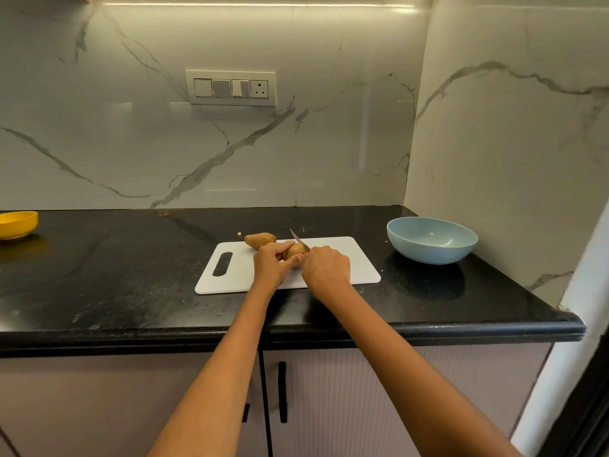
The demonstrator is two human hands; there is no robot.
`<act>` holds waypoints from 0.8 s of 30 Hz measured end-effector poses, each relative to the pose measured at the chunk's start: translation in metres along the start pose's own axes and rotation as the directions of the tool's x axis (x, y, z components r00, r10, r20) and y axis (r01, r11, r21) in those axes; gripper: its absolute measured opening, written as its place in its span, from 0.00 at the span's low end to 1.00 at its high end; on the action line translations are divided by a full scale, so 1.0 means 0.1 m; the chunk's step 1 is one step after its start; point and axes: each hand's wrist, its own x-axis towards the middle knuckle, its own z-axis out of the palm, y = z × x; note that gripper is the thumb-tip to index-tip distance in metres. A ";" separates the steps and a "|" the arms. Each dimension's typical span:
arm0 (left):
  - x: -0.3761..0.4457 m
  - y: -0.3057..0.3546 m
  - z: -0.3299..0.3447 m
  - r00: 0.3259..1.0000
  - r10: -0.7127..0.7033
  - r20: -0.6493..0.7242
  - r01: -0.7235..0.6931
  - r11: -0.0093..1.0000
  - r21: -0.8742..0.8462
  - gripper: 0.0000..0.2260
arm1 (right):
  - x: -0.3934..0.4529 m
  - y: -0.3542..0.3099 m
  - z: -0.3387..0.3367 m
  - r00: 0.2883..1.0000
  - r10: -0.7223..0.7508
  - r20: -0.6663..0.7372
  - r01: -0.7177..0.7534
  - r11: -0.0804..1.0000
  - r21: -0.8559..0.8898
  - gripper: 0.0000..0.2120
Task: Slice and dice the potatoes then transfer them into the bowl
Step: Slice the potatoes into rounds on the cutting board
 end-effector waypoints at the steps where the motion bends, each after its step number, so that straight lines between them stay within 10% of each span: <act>1: 0.00 0.00 0.00 1.000 0.003 0.002 -0.003 1.000 0.002 0.20 | 0.02 -0.01 0.01 1.000 -0.004 0.003 0.004 1.000 0.005 0.12; 24: 0.03 -0.04 0.02 1.000 -0.005 -0.023 0.006 0.998 0.061 0.20 | -0.14 0.36 0.10 0.994 -0.045 0.102 0.047 0.999 -0.014 0.12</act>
